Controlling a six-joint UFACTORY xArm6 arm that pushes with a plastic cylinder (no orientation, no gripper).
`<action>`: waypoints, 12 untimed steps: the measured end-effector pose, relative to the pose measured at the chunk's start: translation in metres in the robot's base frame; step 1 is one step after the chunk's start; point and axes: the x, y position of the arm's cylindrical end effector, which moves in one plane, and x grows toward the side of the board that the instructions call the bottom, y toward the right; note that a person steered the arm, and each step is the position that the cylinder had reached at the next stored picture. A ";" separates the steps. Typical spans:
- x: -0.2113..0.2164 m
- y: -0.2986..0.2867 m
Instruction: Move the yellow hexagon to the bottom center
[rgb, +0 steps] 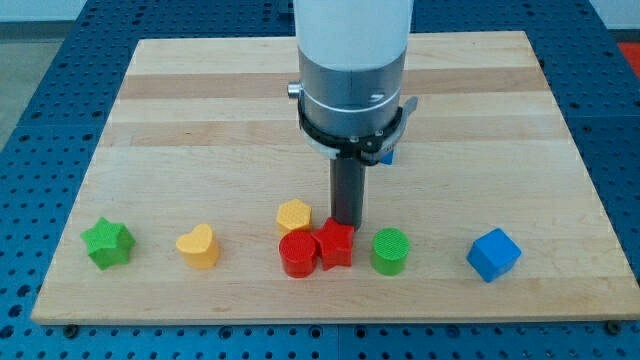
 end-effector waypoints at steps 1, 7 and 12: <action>0.012 0.000; -0.003 -0.067; -0.043 -0.097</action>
